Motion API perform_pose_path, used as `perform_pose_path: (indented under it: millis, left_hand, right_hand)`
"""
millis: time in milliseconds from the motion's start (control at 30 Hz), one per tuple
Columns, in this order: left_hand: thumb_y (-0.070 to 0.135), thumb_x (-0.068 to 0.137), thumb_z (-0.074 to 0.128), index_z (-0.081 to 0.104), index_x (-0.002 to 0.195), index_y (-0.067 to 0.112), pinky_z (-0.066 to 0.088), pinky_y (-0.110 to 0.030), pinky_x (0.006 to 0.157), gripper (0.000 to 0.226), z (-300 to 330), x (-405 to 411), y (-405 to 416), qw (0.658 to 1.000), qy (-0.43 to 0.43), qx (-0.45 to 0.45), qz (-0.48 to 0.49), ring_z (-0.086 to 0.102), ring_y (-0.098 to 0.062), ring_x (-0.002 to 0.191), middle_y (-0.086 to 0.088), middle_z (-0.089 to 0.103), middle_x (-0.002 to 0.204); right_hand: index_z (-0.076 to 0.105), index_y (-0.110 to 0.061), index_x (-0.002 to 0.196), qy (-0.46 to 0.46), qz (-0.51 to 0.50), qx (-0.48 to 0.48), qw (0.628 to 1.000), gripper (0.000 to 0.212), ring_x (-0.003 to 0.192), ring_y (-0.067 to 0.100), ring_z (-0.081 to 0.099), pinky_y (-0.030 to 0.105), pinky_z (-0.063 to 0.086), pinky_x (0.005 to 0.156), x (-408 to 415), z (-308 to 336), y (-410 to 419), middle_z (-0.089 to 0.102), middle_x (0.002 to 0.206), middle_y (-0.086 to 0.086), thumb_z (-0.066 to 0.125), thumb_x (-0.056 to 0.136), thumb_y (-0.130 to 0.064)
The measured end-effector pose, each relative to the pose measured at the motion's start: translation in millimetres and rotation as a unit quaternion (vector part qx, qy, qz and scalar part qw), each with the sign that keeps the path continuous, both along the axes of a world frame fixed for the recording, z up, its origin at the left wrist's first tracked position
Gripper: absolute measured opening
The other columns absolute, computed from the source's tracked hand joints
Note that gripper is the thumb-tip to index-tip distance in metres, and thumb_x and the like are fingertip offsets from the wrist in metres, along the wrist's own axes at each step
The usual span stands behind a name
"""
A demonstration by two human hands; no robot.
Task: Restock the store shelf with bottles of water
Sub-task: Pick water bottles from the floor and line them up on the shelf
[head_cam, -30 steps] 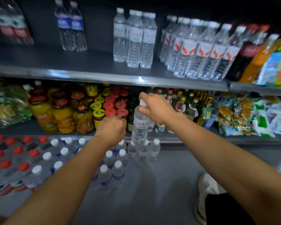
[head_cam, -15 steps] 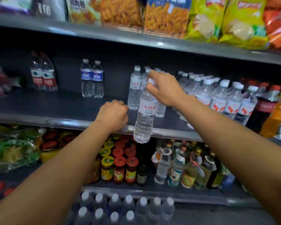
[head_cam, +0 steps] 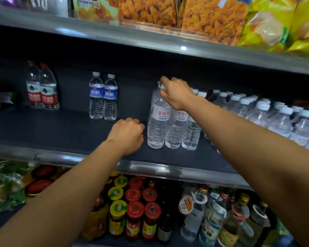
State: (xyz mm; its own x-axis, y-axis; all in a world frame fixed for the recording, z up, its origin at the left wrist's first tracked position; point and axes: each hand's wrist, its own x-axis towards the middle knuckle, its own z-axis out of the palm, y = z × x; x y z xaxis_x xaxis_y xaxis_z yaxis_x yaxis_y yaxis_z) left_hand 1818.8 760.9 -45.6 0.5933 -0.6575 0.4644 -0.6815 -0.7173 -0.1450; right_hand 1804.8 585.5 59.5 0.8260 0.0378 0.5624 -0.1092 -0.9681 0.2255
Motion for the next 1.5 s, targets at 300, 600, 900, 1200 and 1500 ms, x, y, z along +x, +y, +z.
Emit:
perform_pose_path:
  millis: [300, 600, 900, 1200, 1500]
  left_hand:
    - [0.031, 0.096, 0.042, 0.058, 0.116, 0.015, 0.038, -0.033, 0.092, 0.03, -23.1, 29.1, -7.6, 1.0, 0.013, 0.0, -0.019, 0.05, -0.023, 0.11, -0.003, 0.057, 0.115]
    - [0.031, 0.096, 0.042, 0.058, 0.118, 0.016, 0.038, -0.032, 0.093, 0.03, -27.7, 33.5, -4.8, 0.999, 0.024, -0.006, -0.023, 0.05, -0.022, 0.112, -0.001, 0.057, 0.115]
    - [0.03, 0.097, 0.042, 0.057, 0.121, 0.016, 0.038, -0.032, 0.093, 0.032, -20.5, 16.5, 3.5, 1.0, 0.019, -0.002, -0.021, 0.05, -0.022, 0.112, -0.002, 0.057, 0.116]
    - [0.027, 0.096, 0.043, 0.059, 0.116, 0.015, 0.039, -0.032, 0.09, 0.029, -9.2, -40.1, 3.0, 1.0, -0.001, -0.001, -0.027, 0.051, -0.022, 0.108, -0.002, 0.058, 0.111]
    - [0.027, 0.094, 0.042, 0.057, 0.113, 0.015, 0.039, -0.035, 0.093, 0.027, -39.8, -132.5, 2.0, 0.999, 0.014, 0.024, -0.032, 0.051, -0.025, 0.112, -0.004, 0.057, 0.115]
  right_hand:
    - [0.046, -0.006, 0.127, 0.043, -0.047, 0.004, 0.998, 0.036, 0.107, 0.042, 0.052, 0.039, 0.038, 0.084, 42.5, -1.6, -11.7, 0.056, 0.119, 0.024, 0.039, 0.099, -0.026]
    - [0.046, -0.008, 0.131, 0.067, -0.118, -0.007, 0.991, 0.039, 0.116, 0.04, 0.051, 0.041, 0.04, 0.091, 48.8, 1.8, -9.8, 0.053, 0.128, 0.021, 0.04, 0.102, -0.033]
    - [0.047, -0.004, 0.128, 0.036, -0.118, -0.019, 0.992, 0.04, 0.114, 0.04, 0.053, 0.041, 0.042, 0.091, 24.6, -2.3, 1.7, 0.055, 0.126, 0.022, 0.04, 0.101, -0.032]
    - [0.047, -0.005, 0.126, 0.057, -0.033, -0.021, 0.998, 0.035, 0.107, 0.036, 0.054, 0.038, 0.042, 0.082, -76.2, -51.0, 14.5, 0.055, 0.121, 0.017, 0.041, 0.101, -0.029]
    - [0.046, -0.01, 0.124, 0.106, -0.001, 0.02, 0.994, 0.03, 0.108, 0.033, 0.052, 0.039, 0.037, 0.086, -197.2, -141.7, 21.9, 0.055, 0.117, 0.012, 0.038, 0.1, -0.027]
